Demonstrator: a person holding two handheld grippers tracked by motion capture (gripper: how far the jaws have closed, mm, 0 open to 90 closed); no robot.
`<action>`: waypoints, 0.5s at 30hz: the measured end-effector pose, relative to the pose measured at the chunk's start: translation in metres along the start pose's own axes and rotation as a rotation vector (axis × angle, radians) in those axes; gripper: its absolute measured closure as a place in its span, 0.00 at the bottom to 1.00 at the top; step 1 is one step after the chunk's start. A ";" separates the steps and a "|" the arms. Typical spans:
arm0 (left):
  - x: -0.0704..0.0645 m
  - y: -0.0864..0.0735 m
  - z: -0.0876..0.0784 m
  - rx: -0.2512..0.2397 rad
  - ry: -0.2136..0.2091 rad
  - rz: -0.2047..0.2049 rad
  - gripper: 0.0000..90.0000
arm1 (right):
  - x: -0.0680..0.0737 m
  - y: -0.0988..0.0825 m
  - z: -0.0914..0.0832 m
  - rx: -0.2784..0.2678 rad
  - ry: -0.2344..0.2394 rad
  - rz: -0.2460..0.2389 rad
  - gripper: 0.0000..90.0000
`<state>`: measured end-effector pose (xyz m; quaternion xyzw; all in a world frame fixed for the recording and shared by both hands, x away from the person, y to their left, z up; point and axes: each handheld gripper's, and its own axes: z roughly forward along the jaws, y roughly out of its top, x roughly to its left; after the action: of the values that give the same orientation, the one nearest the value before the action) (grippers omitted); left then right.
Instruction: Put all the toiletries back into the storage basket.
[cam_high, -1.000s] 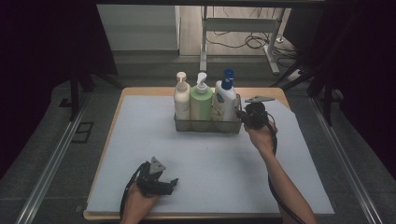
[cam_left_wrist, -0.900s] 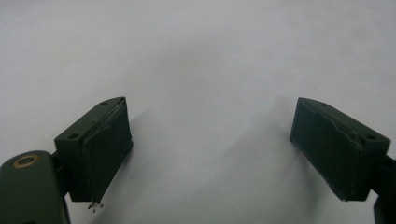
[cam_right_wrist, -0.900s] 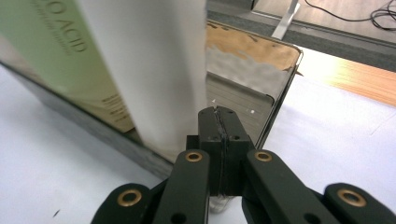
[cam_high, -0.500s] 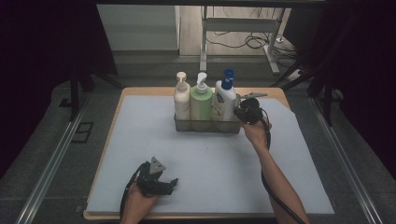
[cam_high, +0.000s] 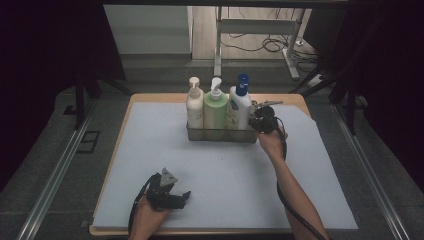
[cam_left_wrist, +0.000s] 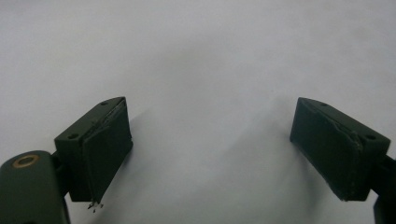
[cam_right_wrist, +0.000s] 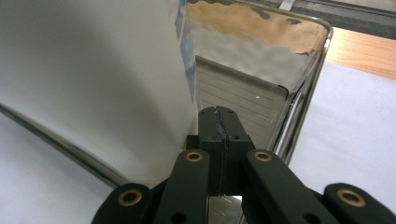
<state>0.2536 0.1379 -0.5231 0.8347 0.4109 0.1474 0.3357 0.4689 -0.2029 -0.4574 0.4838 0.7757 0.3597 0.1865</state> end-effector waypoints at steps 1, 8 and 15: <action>0.000 0.000 0.000 0.000 0.000 0.000 0.14 | 0.001 0.000 0.000 -0.001 0.002 -0.003 0.99; 0.000 0.000 0.000 0.000 0.000 -0.001 0.14 | 0.006 0.000 0.000 0.001 0.023 -0.024 0.99; 0.000 0.000 0.000 0.000 -0.001 -0.001 0.14 | 0.011 0.000 0.000 0.005 0.038 -0.035 0.99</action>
<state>0.2535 0.1379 -0.5231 0.8346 0.4112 0.1469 0.3359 0.4639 -0.1931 -0.4565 0.4640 0.7883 0.3634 0.1768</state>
